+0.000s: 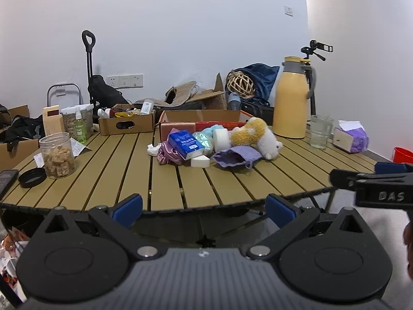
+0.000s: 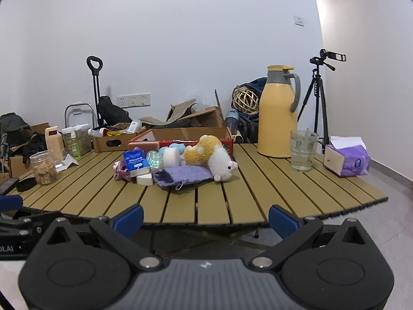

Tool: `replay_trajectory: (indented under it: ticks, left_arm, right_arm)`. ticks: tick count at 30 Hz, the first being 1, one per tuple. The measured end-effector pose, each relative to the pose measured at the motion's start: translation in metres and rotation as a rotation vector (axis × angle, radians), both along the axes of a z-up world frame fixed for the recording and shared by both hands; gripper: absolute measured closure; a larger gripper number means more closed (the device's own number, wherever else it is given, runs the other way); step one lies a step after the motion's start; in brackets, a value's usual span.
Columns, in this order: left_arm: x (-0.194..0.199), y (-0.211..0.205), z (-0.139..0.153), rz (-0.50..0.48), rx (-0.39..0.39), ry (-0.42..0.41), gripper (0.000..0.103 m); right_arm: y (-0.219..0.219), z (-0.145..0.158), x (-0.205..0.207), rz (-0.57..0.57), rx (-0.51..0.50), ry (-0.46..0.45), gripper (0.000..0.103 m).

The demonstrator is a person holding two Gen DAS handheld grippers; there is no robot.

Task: Organize soft objects
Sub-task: 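Reach the right gripper to the white-and-yellow plush toy and grasp it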

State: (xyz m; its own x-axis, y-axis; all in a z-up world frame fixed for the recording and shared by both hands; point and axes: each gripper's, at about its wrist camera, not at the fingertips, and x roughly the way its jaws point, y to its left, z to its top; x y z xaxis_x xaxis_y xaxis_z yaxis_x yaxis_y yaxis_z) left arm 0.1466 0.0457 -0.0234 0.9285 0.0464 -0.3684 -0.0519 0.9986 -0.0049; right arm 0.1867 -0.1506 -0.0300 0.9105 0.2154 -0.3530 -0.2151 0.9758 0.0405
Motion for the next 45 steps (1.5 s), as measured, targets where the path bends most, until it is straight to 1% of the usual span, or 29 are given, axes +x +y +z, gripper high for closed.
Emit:
replay_trajectory:
  ticks: [4,7,10,11,13,14,16,19,20,21,23,25,26,27,28,30,31,32,34,36,37,38,39,40,41,43,45]
  left_arm:
    - [0.046,0.013,-0.006,0.013,-0.006,0.019,0.000]
    - [0.080,0.020,-0.011,0.008,0.012,0.025,0.000]
    - [0.113,0.027,-0.013,-0.008,0.006,0.039,0.000]
    - [0.123,0.030,-0.014,-0.013,-0.004,0.044,0.000]
    - [0.146,0.037,-0.014,-0.009,-0.026,0.064,0.000]
    - [0.155,0.039,-0.014,-0.009,-0.037,0.073,0.000]
    - [0.173,0.040,-0.011,-0.021,-0.053,0.074,0.000]
    - [0.200,0.034,-0.006,-0.054,-0.035,0.043,0.000]
    - [0.211,0.030,-0.004,-0.067,-0.028,0.042,0.000]
    - [0.221,0.026,-0.002,-0.079,-0.022,0.046,0.002]
    - [0.245,0.013,0.003,-0.128,-0.001,0.044,0.005]
    - [0.265,0.001,0.005,-0.163,0.004,0.032,0.012]
    - [0.271,-0.004,0.005,-0.177,-0.007,0.029,0.014]
    - [0.276,-0.006,0.004,-0.191,-0.029,0.028,0.018]
    - [0.279,-0.009,0.001,-0.214,-0.051,0.027,0.020]
    - [0.286,-0.018,-0.002,-0.270,-0.065,0.035,0.023]
    - [0.290,-0.024,-0.003,-0.299,-0.073,0.041,0.024]
    - [0.294,-0.028,-0.004,-0.323,-0.091,0.057,0.024]
    - [0.299,-0.036,-0.009,-0.369,-0.129,0.102,0.024]
    - [0.306,-0.049,-0.018,-0.427,-0.138,0.136,0.023]
    - [0.309,-0.056,-0.022,-0.437,-0.122,0.147,0.024]
    - [0.313,-0.062,-0.026,-0.436,-0.105,0.162,0.025]
    - [0.318,-0.066,-0.029,-0.425,-0.094,0.182,0.026]
    - [0.323,-0.070,-0.033,-0.399,-0.089,0.209,0.032]
    - [0.325,-0.070,-0.035,-0.388,-0.098,0.218,0.033]
    - [0.329,-0.069,-0.037,-0.407,-0.127,0.217,0.034]
    - [0.332,-0.067,-0.037,-0.429,-0.150,0.210,0.036]
  right_arm:
    - [-0.001,-0.001,0.038,-0.003,-0.028,-0.031,0.000]
    - [0.001,-0.003,0.070,-0.006,-0.030,-0.052,0.000]
    - [0.005,-0.009,0.107,0.033,0.020,-0.067,0.000]
    - [0.007,-0.012,0.121,0.062,0.041,-0.052,0.000]
    - [0.012,-0.017,0.151,0.145,0.055,0.007,0.000]
    - [0.014,-0.018,0.163,0.176,0.055,0.021,0.000]
    - [0.018,-0.018,0.190,0.165,0.040,0.037,0.001]
    - [0.019,-0.020,0.232,0.116,0.023,0.057,0.008]
    - [0.017,-0.023,0.247,0.108,0.015,0.059,0.013]
    - [0.017,-0.024,0.263,0.098,0.002,0.052,0.016]
    - [0.019,-0.029,0.290,0.093,-0.034,0.050,0.016]
    - [0.024,-0.039,0.316,0.134,-0.088,0.094,0.034]
    - [0.024,-0.042,0.323,0.166,-0.077,0.110,0.060]
    - [0.020,-0.043,0.326,0.159,-0.062,0.128,0.062]
    - [0.012,-0.041,0.326,0.164,-0.025,0.139,0.063]
    - [-0.010,-0.033,0.319,0.196,0.073,0.154,0.064]
    - [-0.023,-0.029,0.315,0.212,0.126,0.177,0.065]
    - [-0.038,-0.028,0.313,0.228,0.189,0.229,0.064]
    - [-0.067,-0.035,0.312,0.238,0.289,0.361,0.064]
    - [-0.088,-0.048,0.309,0.222,0.361,0.417,0.058]
    - [-0.095,-0.053,0.307,0.203,0.362,0.415,0.058]
    - [-0.098,-0.054,0.303,0.184,0.342,0.391,0.057]
    - [-0.099,-0.054,0.298,0.173,0.310,0.361,0.053]
    - [-0.097,-0.053,0.293,0.175,0.269,0.327,0.050]
    - [-0.093,-0.051,0.288,0.178,0.220,0.294,0.047]
    - [-0.086,-0.049,0.282,0.186,0.144,0.257,0.046]
    - [-0.079,-0.049,0.278,0.198,0.113,0.257,0.045]
